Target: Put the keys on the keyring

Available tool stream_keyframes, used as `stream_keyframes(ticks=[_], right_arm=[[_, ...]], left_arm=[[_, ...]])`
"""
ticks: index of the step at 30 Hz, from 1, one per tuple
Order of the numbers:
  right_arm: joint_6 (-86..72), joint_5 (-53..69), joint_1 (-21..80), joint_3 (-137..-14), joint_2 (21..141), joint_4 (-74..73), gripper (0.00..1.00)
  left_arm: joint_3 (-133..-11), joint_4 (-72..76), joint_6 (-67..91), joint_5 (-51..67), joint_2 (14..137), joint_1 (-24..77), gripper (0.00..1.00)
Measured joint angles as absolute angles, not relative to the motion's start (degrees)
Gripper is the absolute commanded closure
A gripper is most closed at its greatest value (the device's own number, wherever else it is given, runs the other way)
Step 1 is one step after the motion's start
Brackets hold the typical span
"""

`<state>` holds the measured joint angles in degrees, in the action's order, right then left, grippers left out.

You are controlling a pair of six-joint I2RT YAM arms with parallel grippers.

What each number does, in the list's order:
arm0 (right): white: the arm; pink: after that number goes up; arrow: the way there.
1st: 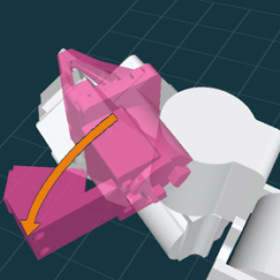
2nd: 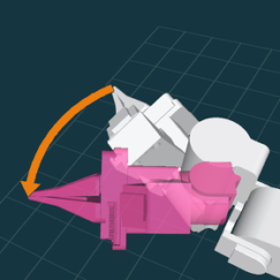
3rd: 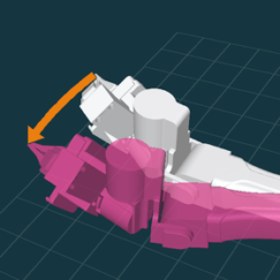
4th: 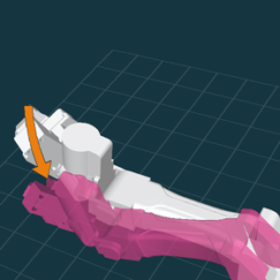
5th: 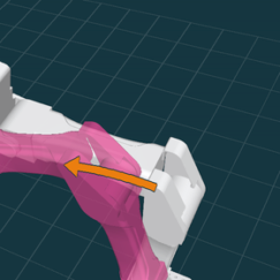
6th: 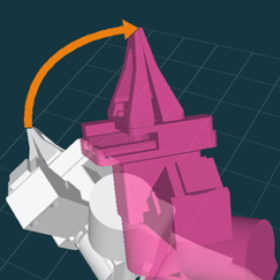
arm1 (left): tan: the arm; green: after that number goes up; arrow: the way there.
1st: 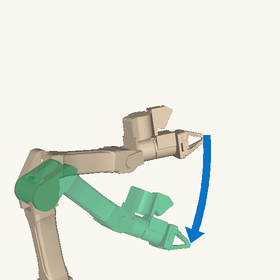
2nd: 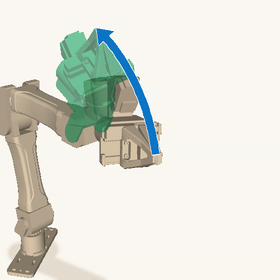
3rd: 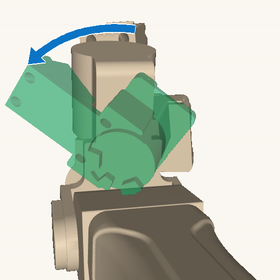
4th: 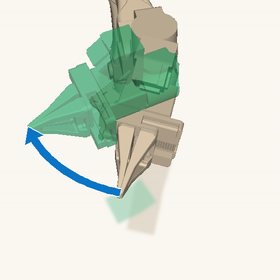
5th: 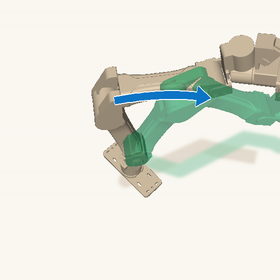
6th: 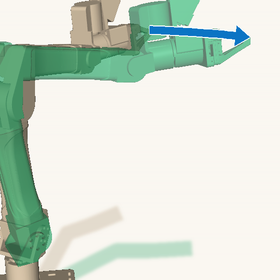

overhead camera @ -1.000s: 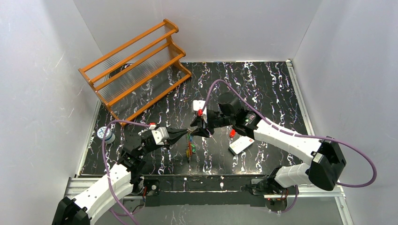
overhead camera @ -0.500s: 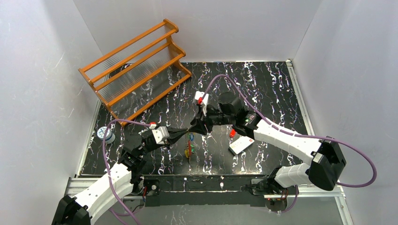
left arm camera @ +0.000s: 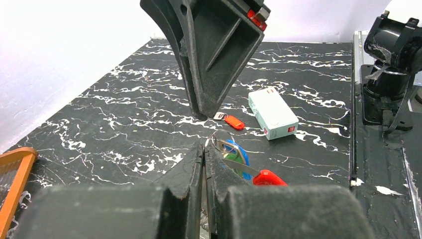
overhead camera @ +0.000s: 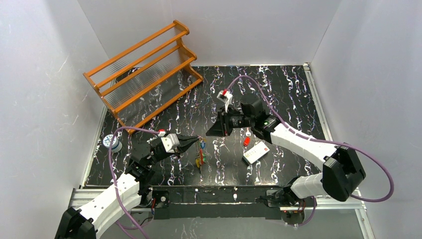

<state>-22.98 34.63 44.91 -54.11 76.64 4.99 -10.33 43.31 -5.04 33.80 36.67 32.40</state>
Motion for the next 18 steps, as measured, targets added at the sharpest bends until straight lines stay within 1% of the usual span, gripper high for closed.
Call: stream_keyframes(ticks=[4,7,11,13,18], right_arm=[[-28.77,39.94,42.22,-52.34,78.3,7.07,0.76],[-31.57,43.51,42.17,-52.25,79.57,8.82,0.67],[-34.3,47.13,42.24,-52.14,80.16,11.62,0.61],[-35.44,48.58,42.24,-52.05,80.4,13.06,0.61],[-37.28,50.41,42.24,-51.96,81.47,15.05,0.64]], left_arm=[[-10.22,43.27,-4.86,33.47,36.67,32.4,1.0],[-10.22,43.29,-4.86,33.43,36.69,32.4,1.0],[-10.22,43.29,-4.84,33.43,36.91,32.4,1.0],[-10.22,43.27,-4.84,33.43,37.04,32.4,1.0],[-10.22,43.27,-4.82,33.45,37.08,32.4,1.0]])
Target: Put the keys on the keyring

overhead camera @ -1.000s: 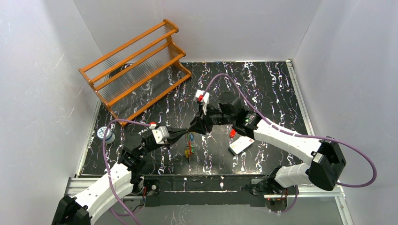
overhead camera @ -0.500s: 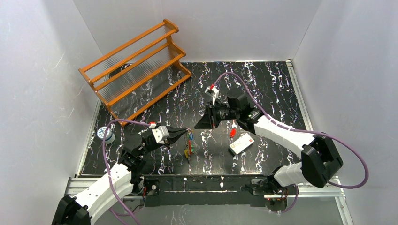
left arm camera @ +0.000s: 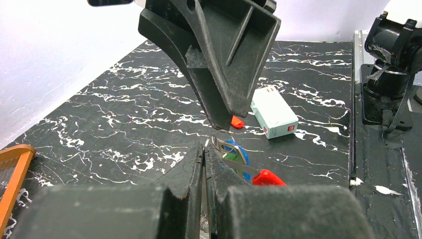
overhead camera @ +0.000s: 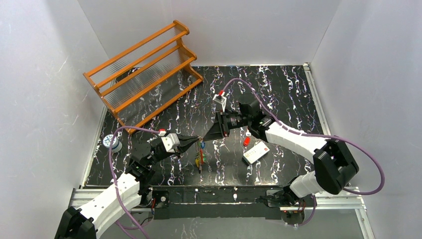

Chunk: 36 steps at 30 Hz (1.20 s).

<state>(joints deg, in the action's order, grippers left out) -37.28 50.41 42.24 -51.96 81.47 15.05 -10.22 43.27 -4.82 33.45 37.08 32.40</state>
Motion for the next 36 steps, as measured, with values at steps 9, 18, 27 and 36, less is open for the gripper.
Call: stream_keyframes(ticks=[9,18,27,36], right_arm=[[-38.24,51.57,42.24,-51.96,85.17,15.53,0.72],[-38.98,53.34,42.24,-51.96,85.23,17.41,0.89],[-38.52,53.71,42.24,-51.96,85.23,17.98,0.99],[-36.6,52.12,42.22,-51.96,85.23,16.05,0.99]], left_arm=[[-10.22,43.27,-4.4,33.52,37.08,32.4,1.0],[-10.22,43.27,-4.23,33.63,37.32,32.4,1.0],[-10.22,43.48,-4.23,33.63,37.41,32.4,1.0],[-10.22,42.65,-4.25,33.63,37.41,32.4,1.0]])
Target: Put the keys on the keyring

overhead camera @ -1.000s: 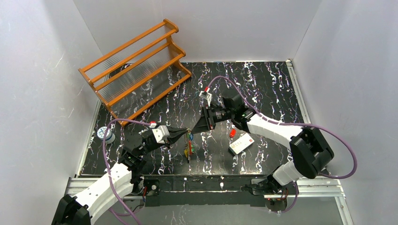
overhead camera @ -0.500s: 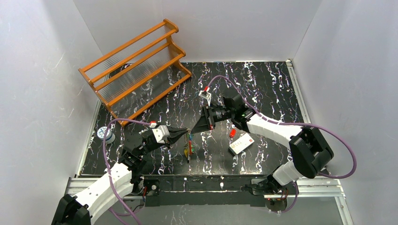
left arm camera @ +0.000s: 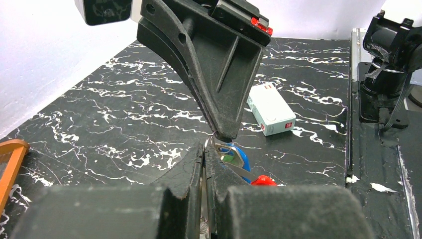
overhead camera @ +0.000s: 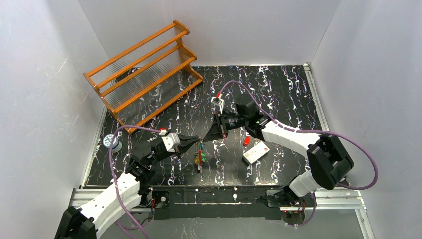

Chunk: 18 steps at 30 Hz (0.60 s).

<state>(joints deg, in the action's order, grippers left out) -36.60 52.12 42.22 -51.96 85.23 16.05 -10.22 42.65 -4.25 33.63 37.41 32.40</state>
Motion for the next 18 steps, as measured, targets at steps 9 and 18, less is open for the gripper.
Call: stream_keyframes(ticks=[9,18], right_arm=[[-35.05,51.0,42.06,-52.07,86.21,13.17,0.99],[-34.48,51.16,42.06,-53.12,88.66,12.19,0.97]], left_arm=[[-10.22,42.15,-4.25,33.65,37.41,32.4,1.0],[-10.22,41.47,-4.27,33.8,37.78,32.45,1.0]])
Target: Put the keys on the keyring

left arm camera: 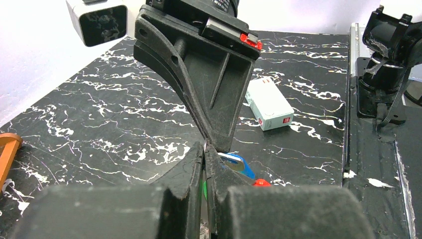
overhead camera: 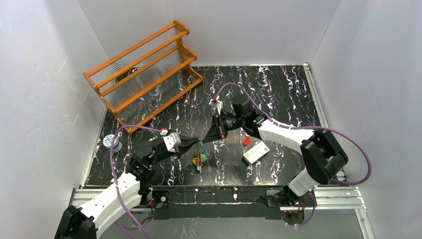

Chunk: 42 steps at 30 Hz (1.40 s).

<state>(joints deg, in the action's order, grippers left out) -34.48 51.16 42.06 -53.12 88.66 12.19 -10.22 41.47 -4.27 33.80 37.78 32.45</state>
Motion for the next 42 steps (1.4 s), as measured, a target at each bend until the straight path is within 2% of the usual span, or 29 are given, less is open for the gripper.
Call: stream_keyframes(ticks=[3,5,12,15,25,32,37,42], right_arm=[[-34.26,51.24,42.06,-53.43,89.03,12.03,0.77],[-33.76,51.16,42.06,-53.49,89.06,11.81,0.68],[-30.46,48.97,41.95,-53.12,86.59,12.08,0.42],[-28.8,47.46,41.93,-51.57,82.59,14.0,0.35],[-20.8,45.58,41.74,-40.23,74.5,30.57,0.3],[-14.2,45.25,43.07,-35.03,72.97,39.33,0.38],[-9.06,44.01,45.8,-35.03,73.12,40.86,0.54],[-6.44,42.09,47.57,-35.05,74.89,41.41,0.6]], left_arm=[[-10.22,41.47,-4.27,33.82,37.82,32.45,1.0],[-10.22,41.6,-4.27,33.82,37.8,32.45,1.0],[-10.22,42.0,-4.25,33.87,37.71,32.45,1.0],[-10.22,42.02,-4.27,33.87,37.71,32.45,1.0],[-10.22,42.02,-4.25,33.87,37.71,32.45,1.0],[-10.22,42.02,-4.23,33.87,37.71,32.45,1.0],[-10.22,42.0,-4.23,33.87,37.65,32.45,1.0],[-10.22,42.02,-4.23,33.89,37.17,32.45,1.0]])
